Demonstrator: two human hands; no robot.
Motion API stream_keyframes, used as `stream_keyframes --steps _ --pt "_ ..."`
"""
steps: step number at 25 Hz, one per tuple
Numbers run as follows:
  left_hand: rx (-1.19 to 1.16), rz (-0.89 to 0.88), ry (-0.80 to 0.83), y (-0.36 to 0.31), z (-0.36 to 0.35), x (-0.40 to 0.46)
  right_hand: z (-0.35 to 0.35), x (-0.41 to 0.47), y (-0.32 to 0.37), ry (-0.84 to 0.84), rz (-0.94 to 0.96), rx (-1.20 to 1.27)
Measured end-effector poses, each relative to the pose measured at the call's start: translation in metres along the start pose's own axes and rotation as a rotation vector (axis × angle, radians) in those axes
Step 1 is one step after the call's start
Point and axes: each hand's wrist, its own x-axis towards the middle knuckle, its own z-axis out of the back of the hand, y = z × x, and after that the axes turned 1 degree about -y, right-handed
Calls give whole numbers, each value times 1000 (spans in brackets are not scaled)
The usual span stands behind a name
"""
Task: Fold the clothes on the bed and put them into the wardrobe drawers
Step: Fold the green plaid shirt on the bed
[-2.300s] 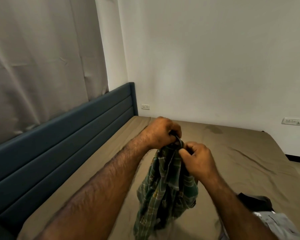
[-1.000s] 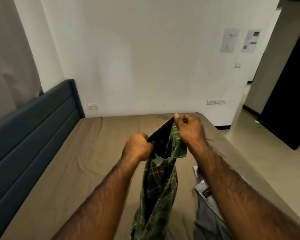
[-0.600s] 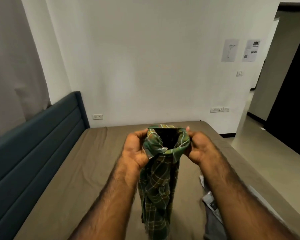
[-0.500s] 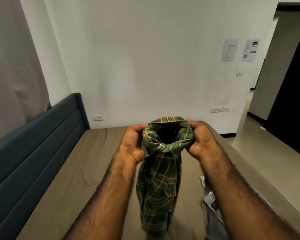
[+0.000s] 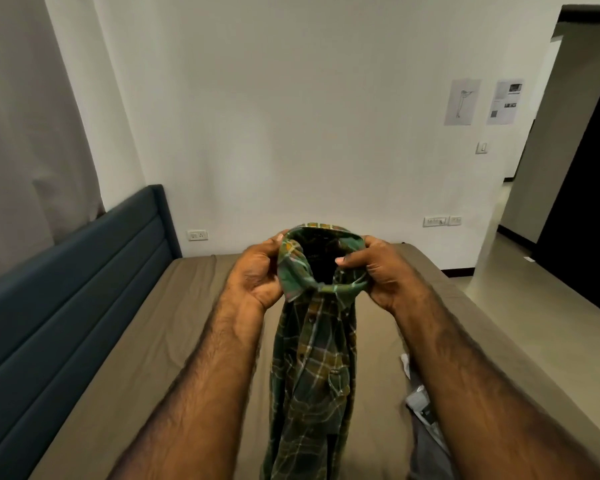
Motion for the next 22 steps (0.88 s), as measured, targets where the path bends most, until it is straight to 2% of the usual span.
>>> stream_keyframes --steps 2,3,7,9,12,14,17,19,21,22 --pt "-139 -47 -10 -3 1 -1 10 1 5 -51 -13 -86" --pt "-102 -47 9 -4 3 -5 18 1 9 -12 -36 -59" --pt "574 60 -41 0 25 -9 40 -4 24 143 -123 141" --pt "702 70 -40 3 25 -10 40 -4 20 112 -134 104" --pt "647 55 -64 9 11 -11 35 -6 5 0 -120 112" --pt "492 74 -93 15 0 -10 41 -4 -2 -59 -133 127" --pt "175 119 -64 24 -10 -9 47 -1 -3 0 -260 268" --pt "171 65 -34 37 -16 -12 54 -3 -4 104 -251 350" --pt "441 -41 -15 47 -17 -18 63 -8 -3 255 -184 330" --pt "718 -121 -51 47 -20 -21 69 -6 -2 280 -125 210"
